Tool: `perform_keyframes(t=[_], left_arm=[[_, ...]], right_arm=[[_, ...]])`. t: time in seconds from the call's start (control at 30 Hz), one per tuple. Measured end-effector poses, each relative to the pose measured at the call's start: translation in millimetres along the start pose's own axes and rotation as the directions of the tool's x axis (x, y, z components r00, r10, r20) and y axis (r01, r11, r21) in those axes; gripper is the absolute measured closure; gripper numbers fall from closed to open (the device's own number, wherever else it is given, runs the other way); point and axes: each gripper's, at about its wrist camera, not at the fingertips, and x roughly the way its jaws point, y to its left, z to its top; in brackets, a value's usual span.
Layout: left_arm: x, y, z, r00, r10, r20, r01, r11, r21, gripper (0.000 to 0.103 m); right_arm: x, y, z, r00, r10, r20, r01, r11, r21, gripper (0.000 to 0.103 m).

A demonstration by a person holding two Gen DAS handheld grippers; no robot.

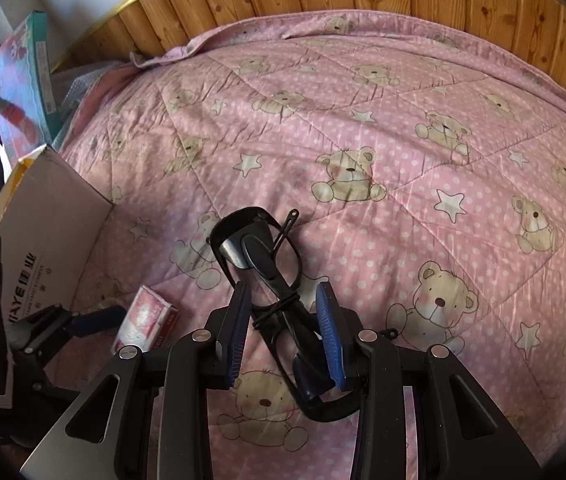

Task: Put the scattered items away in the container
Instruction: 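Grasp the red staples box with the left tool while the right tool grasps the black glasses, then carry the staples box and glasses over the cardboard box with both tools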

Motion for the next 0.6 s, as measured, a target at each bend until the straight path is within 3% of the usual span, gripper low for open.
perform_keyframes(t=[0.1, 0.17, 0.2, 0.3, 0.6], left_arm=[[3, -3, 2, 1.000, 0.008, 0.020, -0.009, 0.999, 0.030, 0.025], [4, -6, 2, 0.999, 0.020, 0.034, -0.022, 0.998, 0.063, 0.027], [4, -6, 3, 0.999, 0.022, 0.042, -0.025, 0.997, 0.069, 0.032], [1, -4, 2, 0.997, 0.048, 0.061, -0.054, 0.994, 0.093, 0.064], [-17, -4, -7, 0.998, 0.020, 0.055, -0.025, 0.997, 0.079, 0.064]], right_arm=[[21, 0, -2, 0.999, -0.025, -0.048, 0.023, 0.999, -0.036, 0.067], [26, -4, -5, 0.999, -0.008, -0.032, 0.007, 1.000, -0.015, 0.071], [26, -5, -5, 1.000, 0.004, -0.028, -0.004, 1.000, -0.004, 0.076], [24, -7, -8, 1.000, 0.009, -0.013, -0.009, 1.000, 0.023, 0.080], [-15, 12, -30, 0.999, 0.014, 0.035, -0.017, 0.998, 0.067, 0.084]])
